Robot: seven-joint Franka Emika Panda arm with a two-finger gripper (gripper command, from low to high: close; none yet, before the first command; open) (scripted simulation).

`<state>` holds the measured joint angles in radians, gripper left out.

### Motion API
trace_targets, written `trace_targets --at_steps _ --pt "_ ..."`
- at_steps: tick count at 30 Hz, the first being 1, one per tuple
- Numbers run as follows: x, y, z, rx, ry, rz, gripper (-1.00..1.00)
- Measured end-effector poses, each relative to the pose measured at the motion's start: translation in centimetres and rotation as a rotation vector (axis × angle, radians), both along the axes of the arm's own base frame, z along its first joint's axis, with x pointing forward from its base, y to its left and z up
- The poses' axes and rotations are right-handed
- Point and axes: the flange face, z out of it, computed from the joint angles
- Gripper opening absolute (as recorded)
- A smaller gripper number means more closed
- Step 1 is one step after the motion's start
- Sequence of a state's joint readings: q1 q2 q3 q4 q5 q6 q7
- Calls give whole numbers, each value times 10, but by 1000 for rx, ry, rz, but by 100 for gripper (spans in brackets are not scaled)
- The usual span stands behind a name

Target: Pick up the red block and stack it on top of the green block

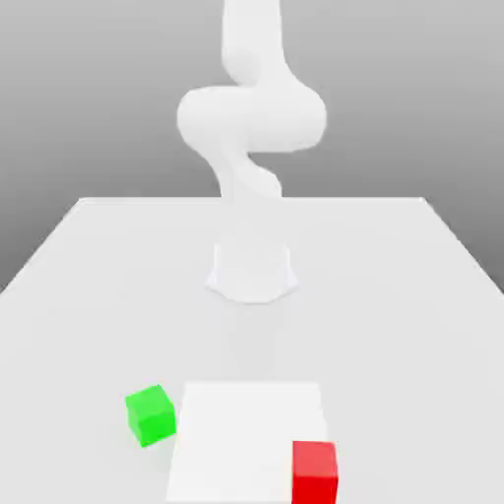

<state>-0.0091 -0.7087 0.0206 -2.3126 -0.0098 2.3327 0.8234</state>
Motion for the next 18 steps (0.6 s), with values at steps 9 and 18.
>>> trace_targets --at_steps 9,18 --pt "92 22 -152 -15 258 -26 0" --pt "123 44 -321 -6 509 -32 0"
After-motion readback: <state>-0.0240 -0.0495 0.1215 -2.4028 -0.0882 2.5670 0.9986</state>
